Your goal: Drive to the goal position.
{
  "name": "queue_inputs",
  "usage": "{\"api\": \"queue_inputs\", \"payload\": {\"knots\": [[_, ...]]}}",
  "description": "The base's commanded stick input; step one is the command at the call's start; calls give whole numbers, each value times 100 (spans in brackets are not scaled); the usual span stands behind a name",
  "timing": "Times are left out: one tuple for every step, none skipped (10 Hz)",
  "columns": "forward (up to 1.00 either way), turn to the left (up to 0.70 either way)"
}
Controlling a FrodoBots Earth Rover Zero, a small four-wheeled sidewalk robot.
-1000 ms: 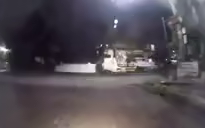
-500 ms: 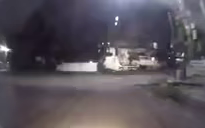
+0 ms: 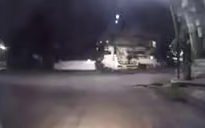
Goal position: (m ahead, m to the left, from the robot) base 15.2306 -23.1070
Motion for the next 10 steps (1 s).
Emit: {"api": "queue_inputs", "payload": {"knots": [[70,-26],[70,-2],[70,-1],[70,0],[70,0],[70,0],[70,0],[70,0],[70,0],[70,0]]}}
